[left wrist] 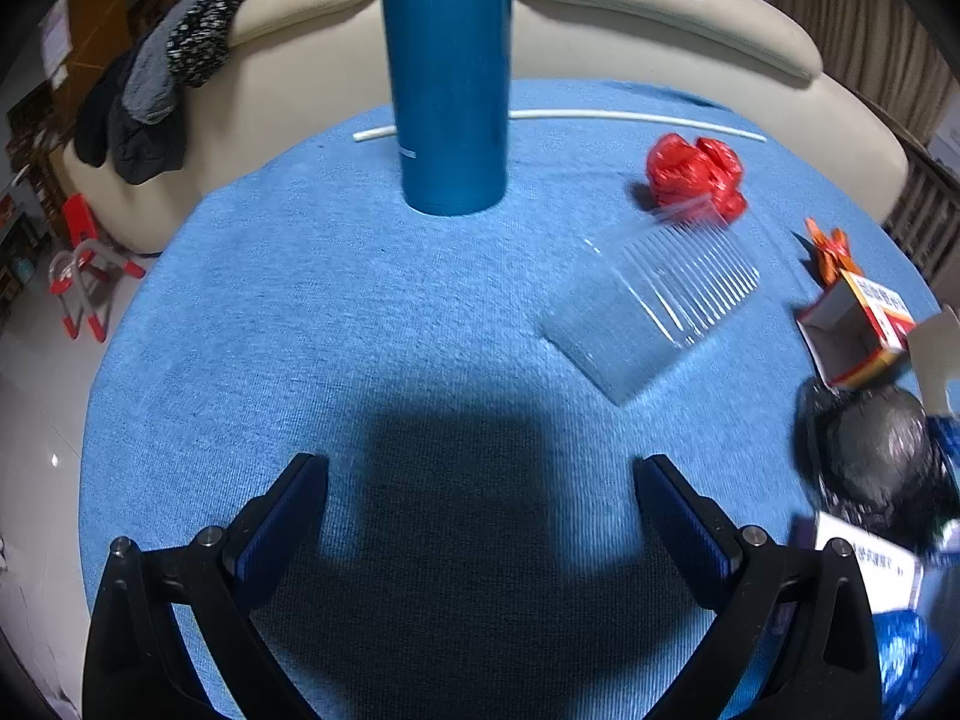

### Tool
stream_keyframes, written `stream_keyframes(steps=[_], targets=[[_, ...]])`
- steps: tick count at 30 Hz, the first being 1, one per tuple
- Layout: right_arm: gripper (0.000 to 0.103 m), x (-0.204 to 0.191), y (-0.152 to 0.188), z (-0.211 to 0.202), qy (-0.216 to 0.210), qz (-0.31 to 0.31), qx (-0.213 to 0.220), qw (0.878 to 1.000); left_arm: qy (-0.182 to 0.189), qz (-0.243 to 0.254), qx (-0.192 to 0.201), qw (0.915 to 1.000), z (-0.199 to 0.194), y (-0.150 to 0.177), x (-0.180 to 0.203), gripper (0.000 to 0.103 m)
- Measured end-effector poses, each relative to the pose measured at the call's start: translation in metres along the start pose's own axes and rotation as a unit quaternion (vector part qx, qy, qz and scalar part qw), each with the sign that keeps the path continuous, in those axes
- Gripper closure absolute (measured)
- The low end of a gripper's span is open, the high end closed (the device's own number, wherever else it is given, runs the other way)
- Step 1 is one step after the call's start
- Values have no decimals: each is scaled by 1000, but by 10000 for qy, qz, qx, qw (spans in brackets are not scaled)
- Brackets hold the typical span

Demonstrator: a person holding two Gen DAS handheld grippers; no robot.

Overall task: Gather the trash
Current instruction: 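Move the left tool toward the blue plastic bags while the right tool approaches the trash pile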

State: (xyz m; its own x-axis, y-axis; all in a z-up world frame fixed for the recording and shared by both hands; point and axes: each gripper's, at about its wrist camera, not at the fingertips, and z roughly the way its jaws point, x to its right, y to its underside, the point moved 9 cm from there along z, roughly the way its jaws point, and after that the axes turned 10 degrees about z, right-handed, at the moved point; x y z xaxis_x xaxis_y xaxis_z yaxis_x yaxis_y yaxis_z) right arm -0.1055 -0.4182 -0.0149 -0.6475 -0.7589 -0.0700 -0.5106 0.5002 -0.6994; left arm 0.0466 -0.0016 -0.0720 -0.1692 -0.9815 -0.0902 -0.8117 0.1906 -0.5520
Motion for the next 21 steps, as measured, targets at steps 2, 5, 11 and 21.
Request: stream_keyframes(steps=[2, 5, 11, 21], targets=[[0, -3, 3, -17, -128, -2, 83, 9999, -5, -90, 128, 9999, -11, 1, -2, 0], [0, -12, 10, -34, -272, 40, 184, 9995, 65, -46, 466, 9989, -42, 3, 0, 0], [0, -29, 31, -56, -756, 282, 136, 9967, 250, 304, 893, 9952, -103, 18, 19, 0], [0, -33, 60, -95, -1140, 392, 306, 9922, 378, 659, 1003, 9921, -147, 53, 54, 0]])
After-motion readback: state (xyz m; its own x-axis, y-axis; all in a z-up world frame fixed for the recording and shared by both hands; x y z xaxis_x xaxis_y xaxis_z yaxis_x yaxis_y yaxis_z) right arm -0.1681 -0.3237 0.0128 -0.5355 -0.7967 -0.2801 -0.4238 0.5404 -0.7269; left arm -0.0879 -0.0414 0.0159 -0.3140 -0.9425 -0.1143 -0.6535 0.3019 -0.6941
